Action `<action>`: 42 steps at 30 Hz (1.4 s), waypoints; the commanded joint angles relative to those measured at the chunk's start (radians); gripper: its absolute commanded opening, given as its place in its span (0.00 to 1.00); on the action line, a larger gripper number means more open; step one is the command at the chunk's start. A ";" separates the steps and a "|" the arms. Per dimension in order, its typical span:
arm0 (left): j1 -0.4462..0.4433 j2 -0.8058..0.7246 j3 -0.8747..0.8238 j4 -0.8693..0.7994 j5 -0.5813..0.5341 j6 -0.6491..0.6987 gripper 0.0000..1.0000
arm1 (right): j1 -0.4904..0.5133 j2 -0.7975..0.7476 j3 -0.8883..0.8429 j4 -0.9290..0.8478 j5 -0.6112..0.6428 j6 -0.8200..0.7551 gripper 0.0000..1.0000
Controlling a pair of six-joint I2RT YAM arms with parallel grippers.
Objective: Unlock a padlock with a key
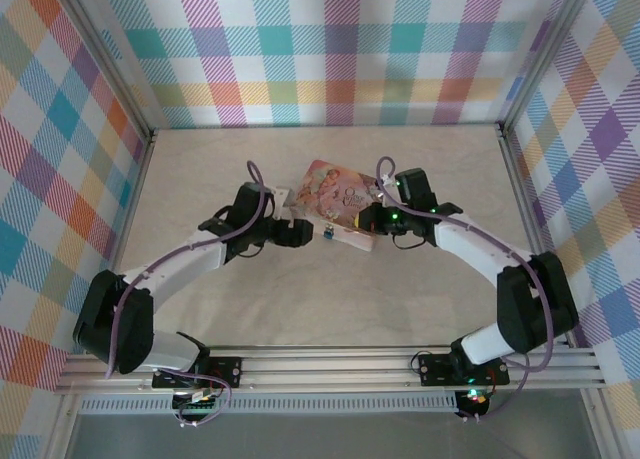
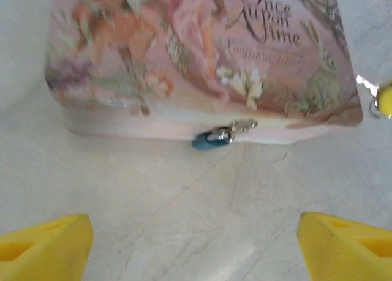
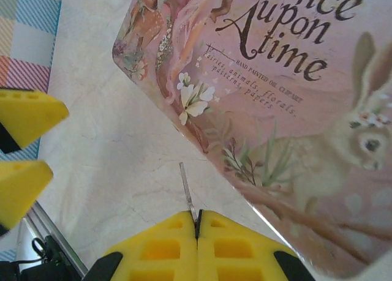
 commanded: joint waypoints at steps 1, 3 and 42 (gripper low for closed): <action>-0.015 -0.010 -0.084 0.142 0.071 -0.058 0.85 | -0.026 0.039 0.031 0.088 -0.075 -0.016 0.02; -0.028 -0.003 -0.111 0.181 0.068 -0.057 0.84 | -0.044 0.060 0.020 0.124 -0.098 0.000 0.02; -0.108 0.424 -0.013 0.617 0.048 -0.048 0.68 | -0.076 0.145 -0.032 0.025 -0.006 -0.003 0.02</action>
